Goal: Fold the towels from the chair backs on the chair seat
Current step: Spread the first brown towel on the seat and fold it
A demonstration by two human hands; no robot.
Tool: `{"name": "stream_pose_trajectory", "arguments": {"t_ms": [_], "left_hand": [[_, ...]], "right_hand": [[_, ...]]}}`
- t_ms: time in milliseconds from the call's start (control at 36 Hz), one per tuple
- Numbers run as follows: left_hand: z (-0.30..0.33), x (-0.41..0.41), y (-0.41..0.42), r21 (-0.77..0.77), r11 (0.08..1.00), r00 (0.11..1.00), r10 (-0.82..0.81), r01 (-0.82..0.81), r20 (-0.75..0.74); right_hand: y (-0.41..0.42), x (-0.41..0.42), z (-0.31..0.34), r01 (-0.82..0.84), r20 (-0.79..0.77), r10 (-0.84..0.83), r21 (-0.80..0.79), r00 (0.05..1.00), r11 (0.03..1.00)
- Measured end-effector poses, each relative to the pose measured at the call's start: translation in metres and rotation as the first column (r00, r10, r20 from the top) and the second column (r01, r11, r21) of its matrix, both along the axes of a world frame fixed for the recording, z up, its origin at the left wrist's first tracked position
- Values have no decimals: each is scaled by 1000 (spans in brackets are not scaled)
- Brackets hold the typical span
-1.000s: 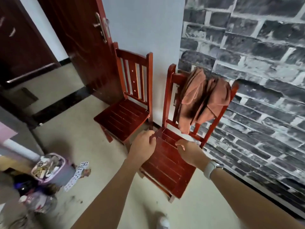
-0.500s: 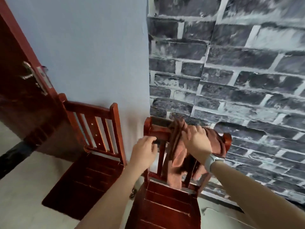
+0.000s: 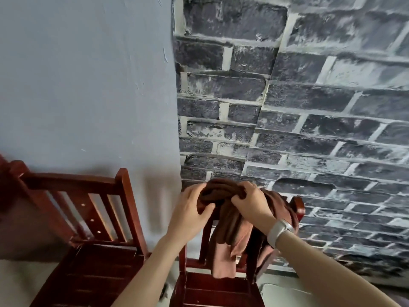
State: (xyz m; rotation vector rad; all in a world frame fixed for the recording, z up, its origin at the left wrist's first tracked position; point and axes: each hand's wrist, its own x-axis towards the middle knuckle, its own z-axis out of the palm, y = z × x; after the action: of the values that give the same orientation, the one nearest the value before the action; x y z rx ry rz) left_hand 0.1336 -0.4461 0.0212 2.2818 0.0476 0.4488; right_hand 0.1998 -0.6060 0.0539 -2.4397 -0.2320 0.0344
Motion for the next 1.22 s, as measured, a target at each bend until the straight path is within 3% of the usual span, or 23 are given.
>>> {"name": "stream_pose_trajectory", "arguments": {"t_ms": [83,167,278,333,417,528,583,639,722,833,917,1000,1111,1222], "left_hand": [[15,0,-13,-55,996,996,-69,72,53],[35,-1,-27,-65,992,989,-105,112,109],[58,-1,-44,38,992,942,-126,120,311],[67,-10,-55,37,985,932,-169,166,322],[69,-28,-68,12,960,939,-278,281,202],[67,-54,-80,-1,890,890,-456,456,8],[67,-67,-88,-35,875,869,-485,484,-102],[68,-77,-98,-82,889,874,-459,452,-159],[70,-89,-115,-129,916,908,-396,380,-138],[71,-108,-140,-137,925,921,-371,355,-118],[68,-122,-154,-165,926,927,-359,339,-106],[68,-134,-161,-244,908,923,-373,341,-98],[68,-148,-163,-328,880,914,-393,343,-100],[63,-154,-144,-154,963,966,-239,223,-100]], "right_hand": [[-14,-11,28,19,-18,-15,248,1000,969],[-29,-24,57,4,-58,29,499,998,867],[-54,-45,82,-73,-50,131,610,990,789],[-72,-56,83,-52,-74,127,630,989,775],[-103,-72,74,4,-152,105,586,983,810],[-149,-97,57,23,-305,108,399,946,917],[-170,-104,43,5,-221,45,220,974,975],[-186,-110,28,102,-76,-95,95,993,990],[-196,-136,19,201,-68,-190,231,979,952],[-200,-186,8,-35,-203,107,333,973,942],[-199,-212,-13,-91,-303,204,347,931,933],[-197,-224,-32,-70,-284,173,342,943,937],[-192,-232,-40,8,-146,36,285,989,958],[-197,-231,-30,114,-59,-102,258,993,959]]}}
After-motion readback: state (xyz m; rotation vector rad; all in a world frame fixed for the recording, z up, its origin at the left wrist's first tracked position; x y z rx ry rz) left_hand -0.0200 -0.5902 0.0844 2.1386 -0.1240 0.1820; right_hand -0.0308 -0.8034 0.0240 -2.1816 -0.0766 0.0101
